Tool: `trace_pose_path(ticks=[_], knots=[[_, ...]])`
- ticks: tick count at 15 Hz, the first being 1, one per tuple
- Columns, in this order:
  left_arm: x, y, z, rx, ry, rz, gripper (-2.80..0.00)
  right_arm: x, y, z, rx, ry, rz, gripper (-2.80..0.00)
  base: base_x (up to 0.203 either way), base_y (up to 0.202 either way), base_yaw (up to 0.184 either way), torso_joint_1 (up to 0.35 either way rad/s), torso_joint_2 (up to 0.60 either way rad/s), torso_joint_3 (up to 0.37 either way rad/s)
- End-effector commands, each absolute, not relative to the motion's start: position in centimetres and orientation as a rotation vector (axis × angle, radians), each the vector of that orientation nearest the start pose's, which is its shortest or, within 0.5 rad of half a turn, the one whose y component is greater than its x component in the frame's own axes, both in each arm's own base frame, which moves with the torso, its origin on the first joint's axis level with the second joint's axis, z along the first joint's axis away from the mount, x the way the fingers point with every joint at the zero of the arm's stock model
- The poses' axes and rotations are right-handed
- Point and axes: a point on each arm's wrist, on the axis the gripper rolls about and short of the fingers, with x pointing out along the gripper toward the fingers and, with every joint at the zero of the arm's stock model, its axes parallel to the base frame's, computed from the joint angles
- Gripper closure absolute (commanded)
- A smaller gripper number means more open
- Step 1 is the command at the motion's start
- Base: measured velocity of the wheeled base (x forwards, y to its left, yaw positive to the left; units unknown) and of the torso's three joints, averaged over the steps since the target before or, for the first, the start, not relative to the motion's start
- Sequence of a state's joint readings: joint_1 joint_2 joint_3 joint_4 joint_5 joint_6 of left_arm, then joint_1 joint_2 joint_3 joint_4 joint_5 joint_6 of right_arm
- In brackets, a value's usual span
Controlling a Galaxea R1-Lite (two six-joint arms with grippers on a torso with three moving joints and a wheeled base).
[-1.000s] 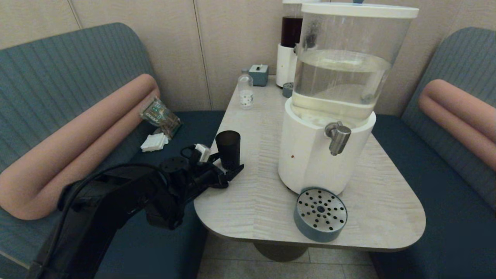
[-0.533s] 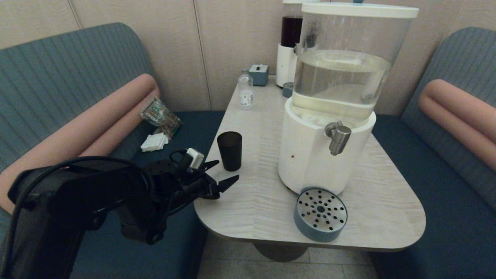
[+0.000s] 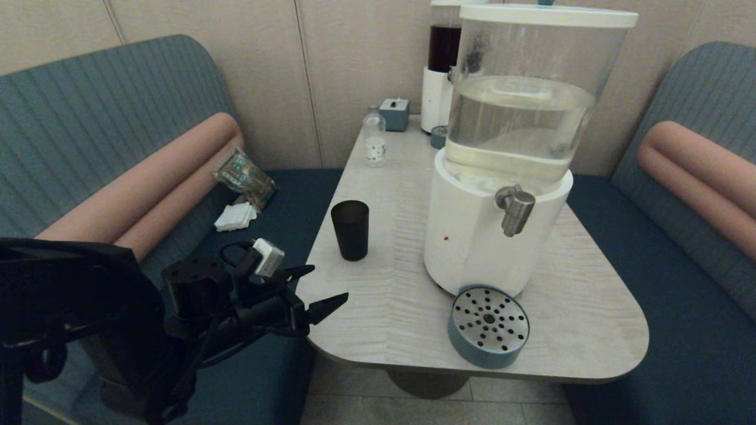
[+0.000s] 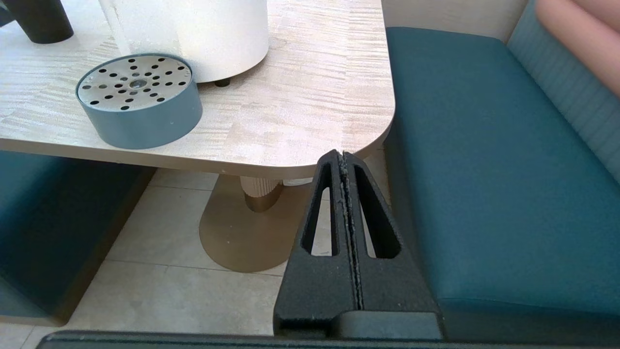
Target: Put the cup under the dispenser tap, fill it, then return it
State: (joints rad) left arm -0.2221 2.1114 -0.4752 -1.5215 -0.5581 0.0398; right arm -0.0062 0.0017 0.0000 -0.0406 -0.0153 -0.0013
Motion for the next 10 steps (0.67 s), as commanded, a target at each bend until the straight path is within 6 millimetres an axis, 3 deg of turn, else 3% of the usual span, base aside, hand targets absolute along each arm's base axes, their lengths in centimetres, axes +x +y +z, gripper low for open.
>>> trace_pose_path(ticks=[1, 5, 10], knots=[[27.7, -7.5, 10.5, 0.036, 0.002, -0.785, 0.0, -2.1, 0.0, 7.6, -0.001, -0.024, -0.021, 0.0, 0.0, 0.0, 0.0, 0.0, 0.0, 0.0], [23.3, -6.5, 14.5, 0.048, -0.117, -0.783, 0.0, -2.1, 0.0, 7.6, -0.001, -0.023, -0.021, 0.0, 0.0, 0.0, 0.0, 0.0, 0.0, 0.0], [18.9, -5.4, 17.7, 0.049, -0.246, -0.706, 0.0, -2.1, 0.0, 7.6, -0.001, -0.023, -0.021, 0.0, 0.0, 0.0, 0.0, 0.0, 0.0, 0.0]])
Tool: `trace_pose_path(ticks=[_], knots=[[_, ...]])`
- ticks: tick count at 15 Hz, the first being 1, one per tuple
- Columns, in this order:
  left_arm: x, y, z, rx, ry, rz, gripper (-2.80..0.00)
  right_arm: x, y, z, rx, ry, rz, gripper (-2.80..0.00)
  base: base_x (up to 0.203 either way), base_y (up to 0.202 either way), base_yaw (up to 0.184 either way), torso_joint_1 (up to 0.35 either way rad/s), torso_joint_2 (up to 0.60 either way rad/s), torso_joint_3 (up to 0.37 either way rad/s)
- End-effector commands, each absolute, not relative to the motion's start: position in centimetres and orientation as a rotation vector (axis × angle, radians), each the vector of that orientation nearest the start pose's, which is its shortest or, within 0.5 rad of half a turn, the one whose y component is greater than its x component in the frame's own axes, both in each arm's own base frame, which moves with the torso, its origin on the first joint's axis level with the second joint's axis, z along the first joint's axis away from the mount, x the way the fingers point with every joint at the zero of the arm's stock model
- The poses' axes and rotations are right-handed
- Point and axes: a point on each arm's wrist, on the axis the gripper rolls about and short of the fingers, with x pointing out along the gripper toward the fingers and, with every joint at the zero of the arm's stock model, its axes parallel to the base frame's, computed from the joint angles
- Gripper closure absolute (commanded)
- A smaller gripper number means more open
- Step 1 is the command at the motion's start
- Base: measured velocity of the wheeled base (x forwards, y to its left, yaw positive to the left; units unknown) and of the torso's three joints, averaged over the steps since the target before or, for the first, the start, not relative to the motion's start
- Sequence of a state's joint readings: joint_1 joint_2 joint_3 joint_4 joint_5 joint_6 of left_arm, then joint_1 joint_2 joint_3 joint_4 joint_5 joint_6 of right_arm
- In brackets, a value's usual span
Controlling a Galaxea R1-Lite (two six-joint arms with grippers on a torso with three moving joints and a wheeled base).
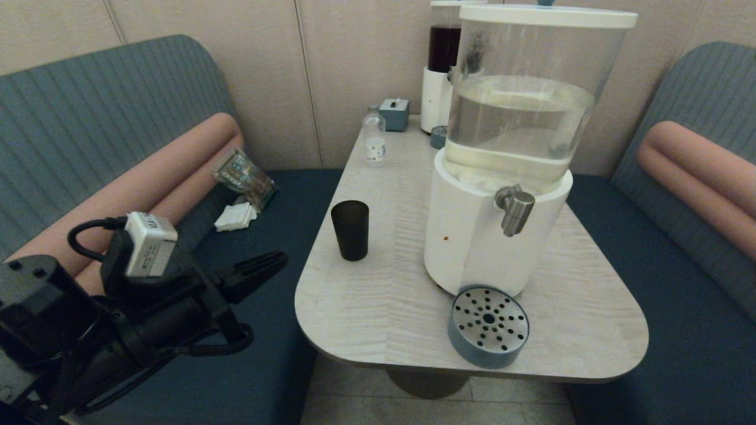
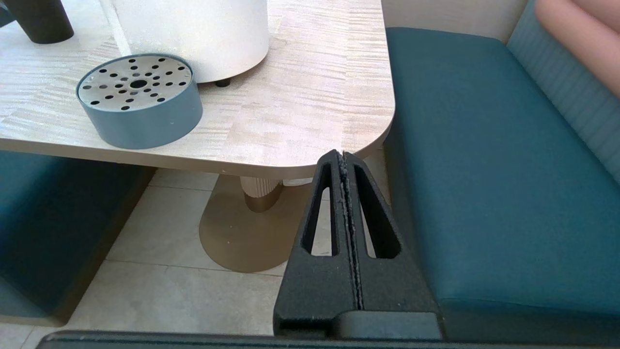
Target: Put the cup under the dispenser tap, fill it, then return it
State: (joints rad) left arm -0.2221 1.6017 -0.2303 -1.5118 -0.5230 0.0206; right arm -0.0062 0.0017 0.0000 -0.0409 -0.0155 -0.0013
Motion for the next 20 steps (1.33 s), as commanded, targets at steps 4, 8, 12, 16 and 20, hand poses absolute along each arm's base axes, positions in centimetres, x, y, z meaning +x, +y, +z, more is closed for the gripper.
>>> trace_pose_path(ticks=[4, 8, 12, 16, 20], knots=[[15.4, -3.6, 21.1, -0.067, -0.398, -0.415, 0.0, -2.2, 0.0, 7.6, -0.001, -0.025, -0.023, 0.0, 0.0, 0.0, 0.0, 0.0, 0.0, 0.0], [10.4, -0.7, 23.0, -0.068, -0.566, -0.193, 0.0, -2.2, 0.0, 7.6, -0.001, -0.025, -0.021, 0.0, 0.0, 0.0, 0.0, 0.0, 0.0, 0.0], [5.7, -0.4, 22.8, -0.061, -0.554, -0.174, 0.0, -2.1, 0.0, 7.6, -0.001, -0.023, -0.021, 0.0, 0.0, 0.0, 0.0, 0.0, 0.0, 0.0], [0.8, -0.4, 21.8, -0.05, -0.413, -0.215, 0.0, -2.2, 0.0, 7.6, -0.001, -0.025, -0.022, 0.0, 0.0, 0.0, 0.0, 0.0, 0.0, 0.0], [-2.9, -0.4, 19.9, 0.014, -0.373, -0.229, 0.0, -2.2, 0.0, 7.6, -0.001, -0.024, -0.021, 0.0, 0.0, 0.0, 0.0, 0.0, 0.0, 0.0]])
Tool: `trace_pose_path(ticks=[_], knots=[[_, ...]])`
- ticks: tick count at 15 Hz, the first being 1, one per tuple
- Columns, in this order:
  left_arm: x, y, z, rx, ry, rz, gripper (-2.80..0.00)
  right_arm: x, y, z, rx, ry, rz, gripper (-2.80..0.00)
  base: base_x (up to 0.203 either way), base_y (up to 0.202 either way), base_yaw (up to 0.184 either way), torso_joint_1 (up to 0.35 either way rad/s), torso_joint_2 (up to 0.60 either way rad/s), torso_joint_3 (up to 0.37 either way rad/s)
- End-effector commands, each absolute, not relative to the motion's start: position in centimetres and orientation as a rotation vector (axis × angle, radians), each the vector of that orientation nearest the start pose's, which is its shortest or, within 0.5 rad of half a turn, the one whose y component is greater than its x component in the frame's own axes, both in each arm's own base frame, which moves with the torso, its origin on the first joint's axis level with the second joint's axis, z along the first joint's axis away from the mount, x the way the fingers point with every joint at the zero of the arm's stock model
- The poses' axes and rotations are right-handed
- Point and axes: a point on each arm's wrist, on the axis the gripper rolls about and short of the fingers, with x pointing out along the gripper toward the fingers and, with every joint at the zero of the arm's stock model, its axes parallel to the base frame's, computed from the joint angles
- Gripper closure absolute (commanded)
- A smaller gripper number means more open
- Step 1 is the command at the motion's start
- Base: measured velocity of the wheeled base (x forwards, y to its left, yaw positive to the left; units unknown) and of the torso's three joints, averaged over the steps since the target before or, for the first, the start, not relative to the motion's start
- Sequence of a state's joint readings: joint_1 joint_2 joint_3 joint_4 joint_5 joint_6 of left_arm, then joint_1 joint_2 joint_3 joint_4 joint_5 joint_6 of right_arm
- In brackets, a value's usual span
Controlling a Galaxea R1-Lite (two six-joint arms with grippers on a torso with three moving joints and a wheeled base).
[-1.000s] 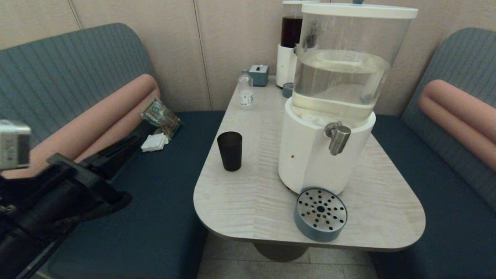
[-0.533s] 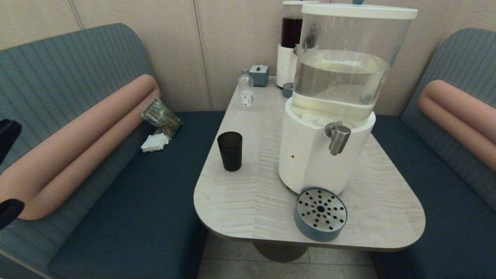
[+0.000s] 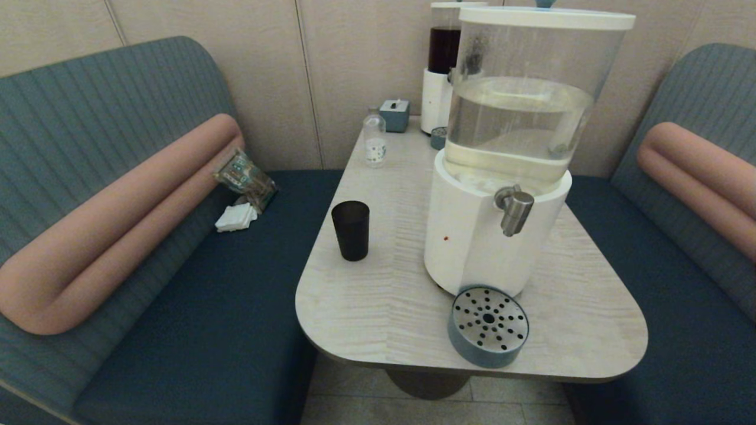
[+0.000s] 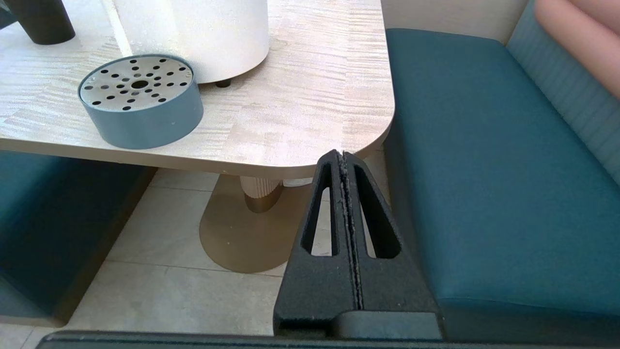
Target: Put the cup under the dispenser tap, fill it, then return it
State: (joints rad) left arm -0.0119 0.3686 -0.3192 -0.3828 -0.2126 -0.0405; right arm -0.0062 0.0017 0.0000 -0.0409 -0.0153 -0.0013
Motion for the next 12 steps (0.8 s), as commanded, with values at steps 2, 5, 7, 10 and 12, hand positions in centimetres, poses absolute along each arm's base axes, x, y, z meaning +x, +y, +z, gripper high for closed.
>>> trace_pose_path(ticks=[2, 5, 7, 10, 12], knots=[[-4.3, -0.4, 18.3, 0.103, -0.397, -0.212, 0.0, -2.2, 0.0, 7.6, -0.001, -0.024, -0.021, 0.0, 0.0, 0.0, 0.0, 0.0, 0.0, 0.0], [-5.1, -0.4, 15.1, 0.191, -0.378, -0.186, 0.0, -2.1, 0.0, 7.6, -0.001, -0.023, -0.023, 0.0, 0.0, 0.0, 0.0, 0.0, 0.0, 0.0], [-4.0, -0.4, 12.7, 0.197, -0.288, -0.164, 0.0, -2.1, 0.0, 7.6, -0.001, -0.023, -0.023, 0.0, 0.0, 0.0, 0.0, 0.0, 0.0, 0.0], [-2.5, -0.3, 9.0, 0.191, -0.14, -0.138, 0.0, -2.2, 0.0, 7.6, -0.001, -0.025, -0.021, 0.0, 0.0, 0.0, 0.0, 0.0, 0.0, 0.0], [-2.3, -0.1, 8.2, 0.193, -0.07, -0.041, 0.0, -2.1, 0.0, 7.6, -0.001, -0.023, -0.021, 0.0, 0.0, 0.0, 0.0, 0.0, 0.0, 0.0]])
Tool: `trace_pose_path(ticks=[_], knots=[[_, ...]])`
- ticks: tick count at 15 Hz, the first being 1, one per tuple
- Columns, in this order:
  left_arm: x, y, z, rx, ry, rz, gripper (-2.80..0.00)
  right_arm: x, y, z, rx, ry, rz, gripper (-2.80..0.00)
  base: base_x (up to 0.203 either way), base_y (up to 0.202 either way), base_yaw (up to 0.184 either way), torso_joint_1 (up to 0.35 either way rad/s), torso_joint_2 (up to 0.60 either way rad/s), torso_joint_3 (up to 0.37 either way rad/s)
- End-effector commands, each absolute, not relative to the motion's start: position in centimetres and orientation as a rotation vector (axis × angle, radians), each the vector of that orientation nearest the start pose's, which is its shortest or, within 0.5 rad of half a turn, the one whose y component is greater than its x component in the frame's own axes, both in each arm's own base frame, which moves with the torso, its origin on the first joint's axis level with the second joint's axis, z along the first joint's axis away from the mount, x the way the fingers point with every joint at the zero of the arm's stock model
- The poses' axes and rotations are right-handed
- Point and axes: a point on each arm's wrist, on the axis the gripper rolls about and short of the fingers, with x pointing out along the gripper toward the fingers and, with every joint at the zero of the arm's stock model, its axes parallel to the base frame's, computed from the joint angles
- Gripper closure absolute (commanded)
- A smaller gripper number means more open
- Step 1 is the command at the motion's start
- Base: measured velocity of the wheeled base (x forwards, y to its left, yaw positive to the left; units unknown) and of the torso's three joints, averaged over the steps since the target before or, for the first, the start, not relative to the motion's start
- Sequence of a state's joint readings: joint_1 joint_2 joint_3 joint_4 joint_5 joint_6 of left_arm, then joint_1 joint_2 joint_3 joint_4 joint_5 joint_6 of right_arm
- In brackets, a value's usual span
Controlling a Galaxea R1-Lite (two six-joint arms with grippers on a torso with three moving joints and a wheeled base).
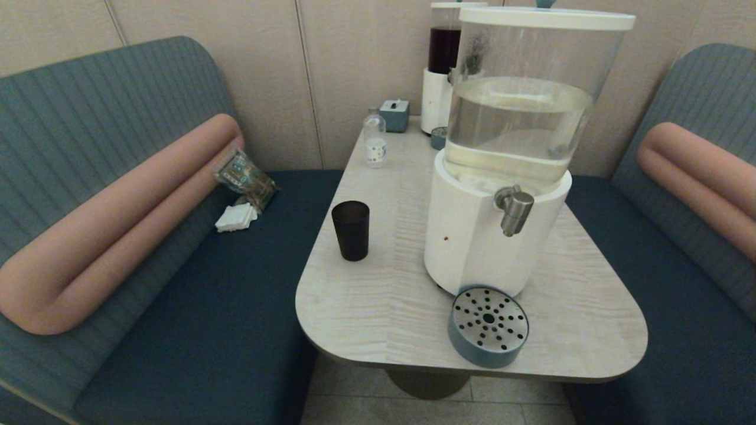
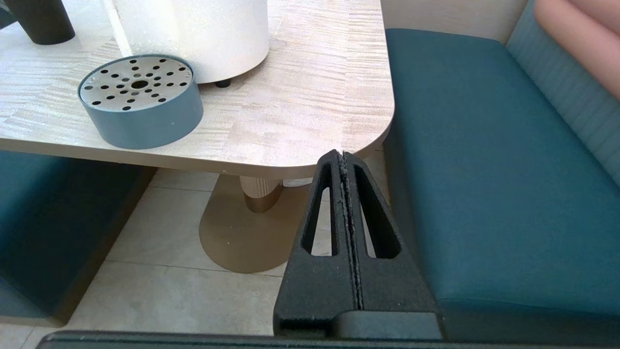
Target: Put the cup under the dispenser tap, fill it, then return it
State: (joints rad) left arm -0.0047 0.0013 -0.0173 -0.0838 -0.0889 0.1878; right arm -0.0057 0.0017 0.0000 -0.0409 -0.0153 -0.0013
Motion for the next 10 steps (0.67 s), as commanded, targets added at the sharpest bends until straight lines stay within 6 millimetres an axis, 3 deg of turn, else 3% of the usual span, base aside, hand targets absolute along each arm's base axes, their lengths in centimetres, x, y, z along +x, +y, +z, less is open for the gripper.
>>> trace_pose_path(ticks=[1, 3, 10], knots=[[-2.28, -0.05, 7.78, 0.191, -0.026, -0.029, 0.0, -2.15, -0.02, 7.56, -0.001, -0.023, -0.021, 0.0, 0.0, 0.0, 0.0, 0.0, 0.0, 0.0], [-2.29, -0.06, 7.09, 0.177, 0.042, -0.039, 0.0, -2.16, -0.02, 7.59, -0.001, -0.024, -0.021, 0.0, 0.0, 0.0, 0.0, 0.0, 0.0, 0.0], [-2.29, -0.05, 7.08, 0.153, 0.043, -0.036, 0.0, -2.16, -0.02, 7.6, -0.001, -0.025, -0.022, 0.0, 0.0, 0.0, 0.0, 0.0, 0.0, 0.0]])
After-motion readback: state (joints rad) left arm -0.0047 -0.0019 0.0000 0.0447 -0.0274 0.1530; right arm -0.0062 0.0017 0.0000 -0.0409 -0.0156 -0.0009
